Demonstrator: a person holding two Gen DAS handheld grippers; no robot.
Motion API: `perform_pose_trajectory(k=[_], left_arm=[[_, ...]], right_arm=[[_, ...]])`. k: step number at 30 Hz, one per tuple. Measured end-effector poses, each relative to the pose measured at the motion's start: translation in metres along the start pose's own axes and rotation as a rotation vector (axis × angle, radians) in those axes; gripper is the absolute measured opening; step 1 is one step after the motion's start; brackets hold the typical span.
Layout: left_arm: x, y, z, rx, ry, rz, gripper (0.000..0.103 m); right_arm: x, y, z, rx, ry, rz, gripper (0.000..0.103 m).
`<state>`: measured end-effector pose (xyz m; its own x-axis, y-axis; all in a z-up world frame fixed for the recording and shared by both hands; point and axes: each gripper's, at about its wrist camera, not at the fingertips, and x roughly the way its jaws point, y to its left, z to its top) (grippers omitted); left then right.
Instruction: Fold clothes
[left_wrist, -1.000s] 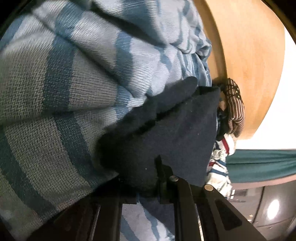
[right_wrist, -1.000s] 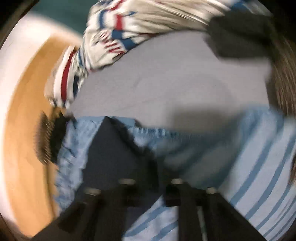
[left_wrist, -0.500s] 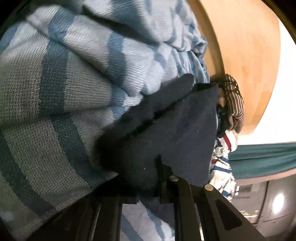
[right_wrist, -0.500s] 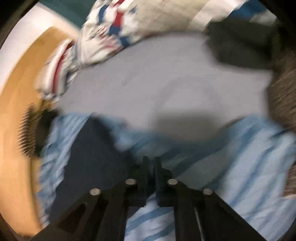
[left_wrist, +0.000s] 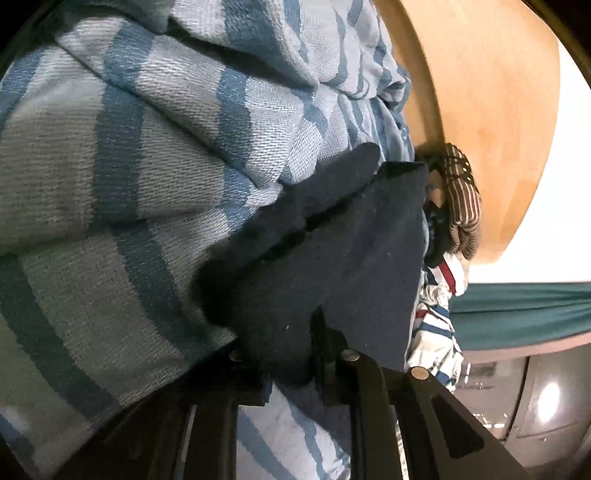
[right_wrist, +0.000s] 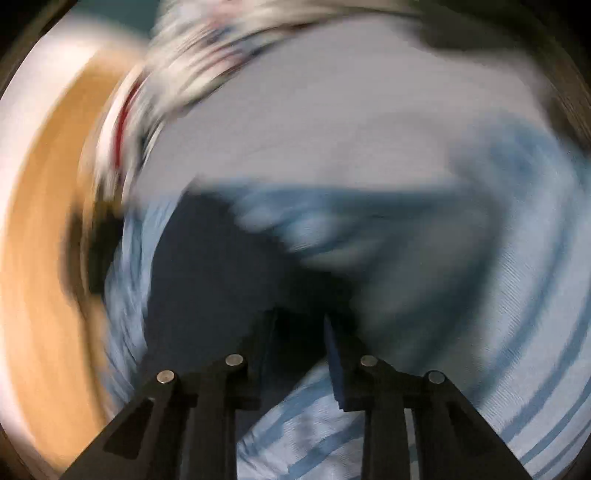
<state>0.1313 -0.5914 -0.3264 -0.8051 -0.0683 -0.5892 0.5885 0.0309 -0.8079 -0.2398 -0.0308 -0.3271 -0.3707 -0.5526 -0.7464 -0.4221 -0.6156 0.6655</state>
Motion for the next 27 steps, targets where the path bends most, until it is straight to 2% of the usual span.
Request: perform_pose_trajectory(k=[1, 3, 6, 8, 9, 10, 12, 15, 19, 23, 25, 27], left_arm=[[-0.003, 0.001, -0.002, -0.003, -0.013, -0.005, 0.018], [-0.017, 0.003, -0.008, -0.041, -0.104, 0.004, 0.023], [-0.044, 0.002, -0.023, -0.113, -0.278, 0.084, 0.035], [-0.056, -0.009, -0.030, -0.094, -0.341, 0.137, 0.055], [-0.061, -0.015, -0.034, -0.081, -0.370, 0.162, 0.060], [-0.066, -0.022, -0.037, -0.051, -0.390, 0.161, 0.063], [-0.073, -0.039, -0.044, 0.031, -0.405, 0.125, 0.063], [-0.072, -0.066, -0.055, 0.167, -0.356, 0.056, 0.064], [-0.040, -0.103, -0.068, 0.364, -0.131, 0.027, 0.064], [0.003, -0.128, -0.100, 0.555, 0.119, 0.113, 0.064], [0.021, -0.135, -0.118, 0.624, 0.209, 0.165, 0.064], [0.029, -0.141, -0.130, 0.661, 0.238, 0.211, 0.064]], right_arm=[[-0.007, -0.012, 0.002, 0.040, 0.001, 0.028, 0.040], [-0.019, -0.026, 0.001, 0.058, 0.013, 0.065, 0.041], [-0.025, -0.026, -0.006, 0.002, 0.052, 0.079, 0.055], [-0.019, -0.020, -0.014, -0.013, 0.086, 0.122, 0.056], [-0.018, -0.017, -0.019, -0.010, 0.097, 0.134, 0.058], [-0.014, -0.016, -0.022, -0.001, 0.108, 0.151, 0.059], [-0.007, -0.015, -0.029, 0.039, 0.129, 0.208, 0.059], [0.004, -0.020, -0.034, 0.096, 0.164, 0.245, 0.061], [-0.003, -0.032, -0.039, 0.098, 0.167, 0.239, 0.061], [-0.021, -0.034, -0.036, 0.061, 0.165, 0.210, 0.063], [-0.031, -0.031, -0.034, 0.023, 0.159, 0.208, 0.066], [-0.040, -0.027, -0.032, -0.022, 0.148, 0.185, 0.066]])
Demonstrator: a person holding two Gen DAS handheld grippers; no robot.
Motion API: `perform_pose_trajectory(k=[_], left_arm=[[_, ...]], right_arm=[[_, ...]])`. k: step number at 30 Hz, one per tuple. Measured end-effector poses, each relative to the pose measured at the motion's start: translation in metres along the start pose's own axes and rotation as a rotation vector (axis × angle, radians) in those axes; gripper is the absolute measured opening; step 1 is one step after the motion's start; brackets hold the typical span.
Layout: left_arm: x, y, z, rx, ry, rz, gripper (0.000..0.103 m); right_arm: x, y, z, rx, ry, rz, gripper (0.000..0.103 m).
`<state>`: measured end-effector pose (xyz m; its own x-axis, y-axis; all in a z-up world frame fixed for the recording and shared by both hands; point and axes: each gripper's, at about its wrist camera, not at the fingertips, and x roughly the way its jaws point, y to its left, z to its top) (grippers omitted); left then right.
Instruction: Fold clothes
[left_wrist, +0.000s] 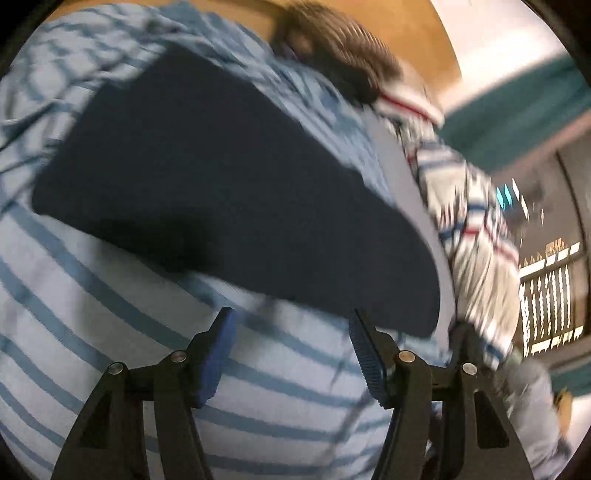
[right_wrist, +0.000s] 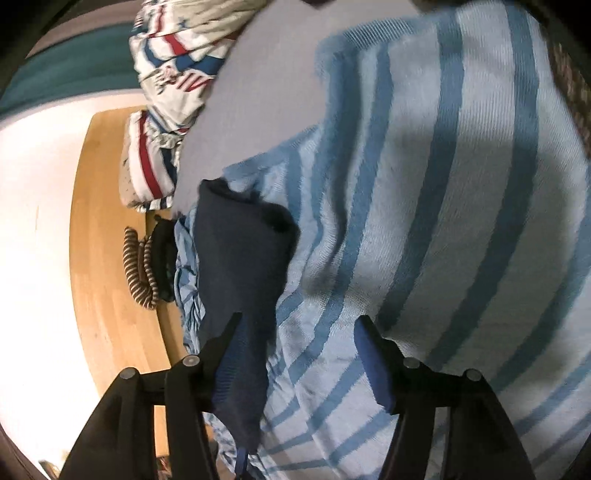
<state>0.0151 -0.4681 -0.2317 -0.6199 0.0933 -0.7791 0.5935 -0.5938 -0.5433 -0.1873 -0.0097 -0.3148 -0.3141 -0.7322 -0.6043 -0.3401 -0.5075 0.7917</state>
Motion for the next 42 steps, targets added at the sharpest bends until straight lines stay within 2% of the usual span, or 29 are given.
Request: perform_pose_trajectory(k=[1, 5, 8, 12, 16, 19, 25, 29, 30, 33, 36, 41, 42], left_arm=[[0.003, -0.006, -0.002, 0.014, 0.013, 0.020, 0.064], [0.014, -0.030, -0.006, 0.079, 0.059, 0.112, 0.064], [0.015, -0.049, -0.004, 0.169, 0.057, 0.210, 0.064], [0.011, -0.077, 0.003, 0.247, 0.047, 0.256, 0.064], [0.008, -0.094, 0.007, 0.290, 0.046, 0.242, 0.064], [0.012, -0.100, 0.010, 0.295, 0.054, 0.231, 0.064], [0.039, -0.096, 0.027, 0.185, 0.154, 0.136, 0.064], [0.053, -0.114, 0.052, 0.128, 0.173, 0.039, 0.064], [0.059, -0.121, 0.057, 0.126, 0.185, 0.019, 0.064], [0.078, -0.148, 0.067, 0.154, 0.237, -0.007, 0.064], [0.101, -0.175, 0.070, 0.189, 0.293, -0.026, 0.064], [0.138, -0.196, 0.069, 0.153, 0.389, -0.087, 0.065], [0.146, -0.199, 0.068, 0.132, 0.418, -0.108, 0.067]], right_arm=[[-0.002, 0.003, 0.001, -0.020, -0.005, -0.014, 0.066], [-0.001, 0.027, 0.002, -0.202, -0.012, -0.181, 0.065], [0.005, 0.040, -0.003, -0.271, 0.022, -0.150, 0.064], [0.018, 0.039, -0.005, -0.231, 0.112, -0.108, 0.065], [0.024, 0.033, 0.004, -0.162, 0.153, -0.064, 0.065], [0.024, 0.039, 0.006, -0.201, 0.131, -0.082, 0.066], [0.032, 0.048, 0.020, -0.203, 0.121, -0.087, 0.065], [0.036, 0.051, 0.038, -0.152, 0.116, -0.039, 0.063], [0.039, 0.050, 0.042, -0.138, 0.124, -0.027, 0.062], [0.051, 0.049, 0.047, -0.140, 0.140, -0.061, 0.057], [0.067, 0.037, 0.054, -0.062, 0.171, -0.048, 0.057], [0.083, 0.032, 0.062, 0.005, 0.179, -0.023, 0.056], [0.085, 0.036, 0.063, -0.013, 0.183, -0.023, 0.047]])
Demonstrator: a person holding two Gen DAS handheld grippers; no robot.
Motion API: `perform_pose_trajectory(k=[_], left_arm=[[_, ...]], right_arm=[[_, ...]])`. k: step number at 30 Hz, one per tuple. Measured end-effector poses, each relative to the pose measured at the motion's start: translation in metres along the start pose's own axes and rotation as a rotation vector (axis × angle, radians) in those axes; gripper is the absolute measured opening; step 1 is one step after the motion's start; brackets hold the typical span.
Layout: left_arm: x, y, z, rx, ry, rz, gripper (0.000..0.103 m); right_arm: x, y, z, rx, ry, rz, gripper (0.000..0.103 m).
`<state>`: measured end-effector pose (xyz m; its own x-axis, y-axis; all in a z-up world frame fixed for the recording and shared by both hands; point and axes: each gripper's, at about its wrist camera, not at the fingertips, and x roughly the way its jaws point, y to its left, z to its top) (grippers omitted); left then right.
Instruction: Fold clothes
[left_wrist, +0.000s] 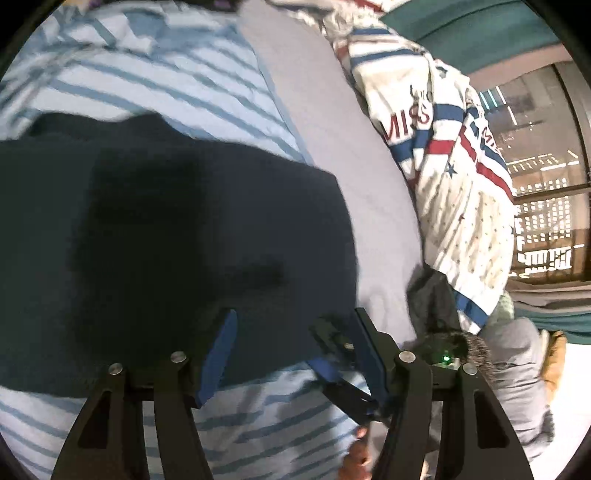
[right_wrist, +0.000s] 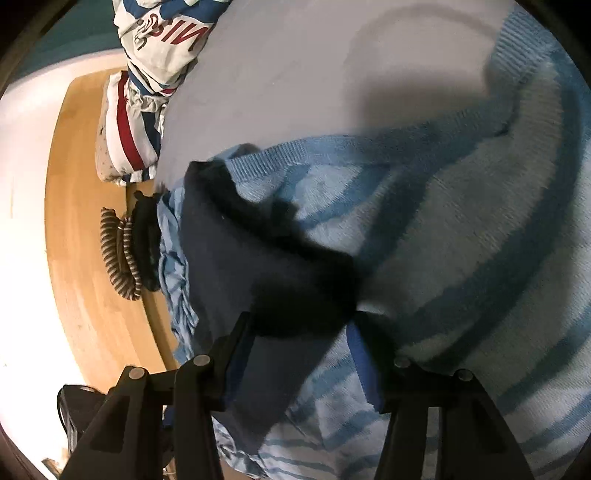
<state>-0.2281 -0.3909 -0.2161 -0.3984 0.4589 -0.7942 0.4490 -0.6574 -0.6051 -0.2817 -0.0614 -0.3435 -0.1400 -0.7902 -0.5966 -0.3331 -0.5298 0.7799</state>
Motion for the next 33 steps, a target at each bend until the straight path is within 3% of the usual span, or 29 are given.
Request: perform_pose_trajectory(k=[1, 3, 7, 9, 11, 16, 19, 22, 27, 32, 33], left_arm=[[0.005, 0.000, 0.002, -0.015, 0.019, -0.024, 0.072], [0.013, -0.001, 0.005, -0.044, 0.044, -0.073, 0.075], [0.024, -0.008, 0.013, -0.067, 0.068, -0.126, 0.077], [0.029, -0.018, 0.019, -0.034, 0.057, -0.062, 0.077], [0.038, -0.029, 0.023, 0.007, 0.069, 0.002, 0.077], [0.060, -0.067, 0.022, 0.112, 0.126, 0.044, 0.077], [0.078, -0.086, 0.024, 0.191, 0.157, 0.131, 0.077], [0.097, -0.088, 0.024, 0.189, 0.176, 0.233, 0.077], [0.115, -0.091, 0.017, 0.225, 0.199, 0.341, 0.077], [0.125, -0.087, 0.015, 0.246, 0.213, 0.469, 0.047], [0.125, -0.085, 0.015, 0.250, 0.210, 0.472, 0.045]], right_arm=[[0.000, 0.003, 0.001, -0.024, 0.000, -0.006, 0.035], [-0.001, 0.015, -0.003, -0.112, -0.024, -0.036, 0.026], [-0.007, 0.044, -0.020, -0.350, -0.086, -0.138, 0.016], [-0.006, 0.060, -0.037, -0.515, -0.115, -0.199, 0.014], [-0.005, 0.066, -0.044, -0.574, -0.127, -0.204, 0.013], [-0.005, 0.049, -0.037, -0.476, -0.117, -0.153, 0.013], [-0.006, 0.052, -0.044, -0.509, -0.120, -0.107, 0.012], [-0.006, 0.055, -0.044, -0.534, -0.114, -0.100, 0.012], [-0.007, 0.060, -0.047, -0.578, -0.081, -0.082, 0.012], [-0.002, 0.057, -0.052, -0.585, -0.050, -0.107, 0.012], [-0.002, 0.056, -0.052, -0.587, -0.043, -0.109, 0.013]])
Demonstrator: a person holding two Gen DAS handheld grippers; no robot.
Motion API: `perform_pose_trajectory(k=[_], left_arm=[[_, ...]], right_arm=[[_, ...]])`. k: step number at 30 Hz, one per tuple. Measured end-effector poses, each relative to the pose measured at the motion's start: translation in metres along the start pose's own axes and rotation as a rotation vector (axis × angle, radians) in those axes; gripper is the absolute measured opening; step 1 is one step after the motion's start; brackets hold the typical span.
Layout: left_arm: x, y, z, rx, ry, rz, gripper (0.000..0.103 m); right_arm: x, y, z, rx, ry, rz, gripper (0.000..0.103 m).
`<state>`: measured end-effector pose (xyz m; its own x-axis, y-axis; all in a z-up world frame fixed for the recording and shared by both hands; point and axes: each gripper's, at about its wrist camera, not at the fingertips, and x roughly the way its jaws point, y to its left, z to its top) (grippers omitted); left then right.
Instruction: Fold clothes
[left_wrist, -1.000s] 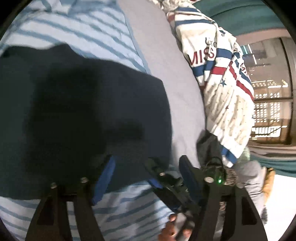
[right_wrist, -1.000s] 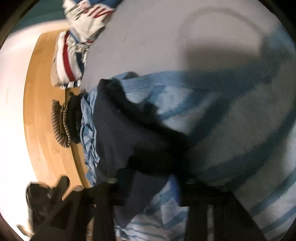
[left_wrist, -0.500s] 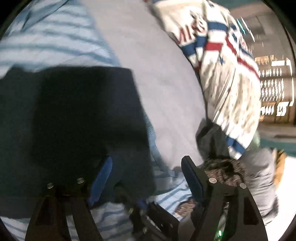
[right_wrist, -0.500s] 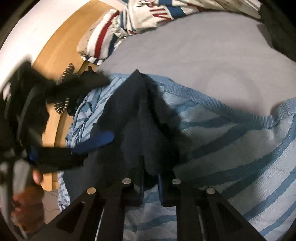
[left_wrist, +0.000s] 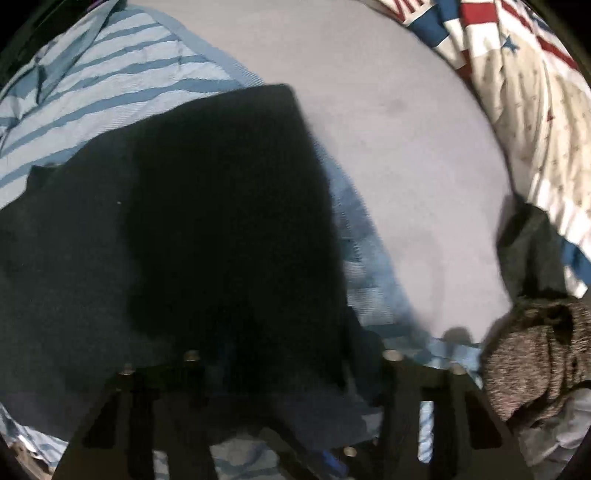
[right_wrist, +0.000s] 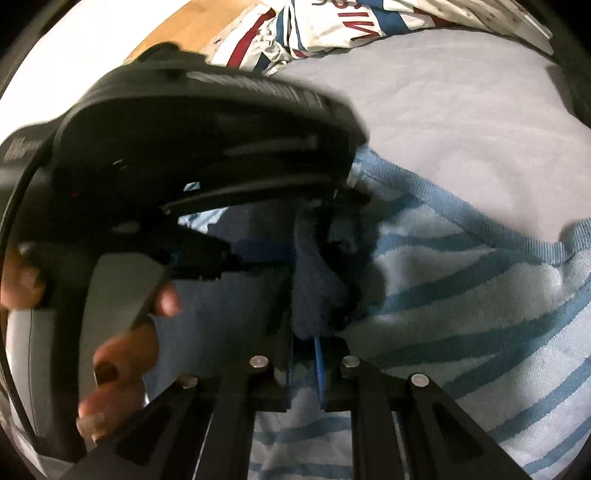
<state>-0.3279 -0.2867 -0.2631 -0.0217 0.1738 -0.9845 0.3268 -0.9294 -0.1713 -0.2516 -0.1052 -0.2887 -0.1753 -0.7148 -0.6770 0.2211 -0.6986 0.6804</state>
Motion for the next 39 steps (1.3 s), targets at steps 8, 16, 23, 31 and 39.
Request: perform_pose_trajectory(k=[8, 16, 23, 31, 39], left_arm=[[-0.015, 0.055, -0.016, -0.160, -0.083, -0.268, 0.017], [-0.048, 0.106, -0.053, -0.269, -0.210, -0.527, 0.016], [-0.080, 0.143, -0.072, -0.352, -0.312, -0.636, 0.016], [-0.125, 0.224, -0.130, -0.437, -0.510, -0.674, 0.016], [-0.140, 0.338, -0.233, -0.561, -0.660, -0.546, 0.017]], right_arm=[[-0.012, 0.002, -0.003, -0.046, 0.041, -0.067, 0.060], [-0.019, 0.009, -0.011, -0.003, 0.054, 0.052, 0.071], [-0.005, 0.038, -0.013, -0.088, 0.074, 0.022, 0.072], [0.011, 0.064, -0.039, -0.122, 0.136, 0.060, 0.073], [0.035, 0.096, -0.065, -0.141, 0.226, 0.134, 0.073]])
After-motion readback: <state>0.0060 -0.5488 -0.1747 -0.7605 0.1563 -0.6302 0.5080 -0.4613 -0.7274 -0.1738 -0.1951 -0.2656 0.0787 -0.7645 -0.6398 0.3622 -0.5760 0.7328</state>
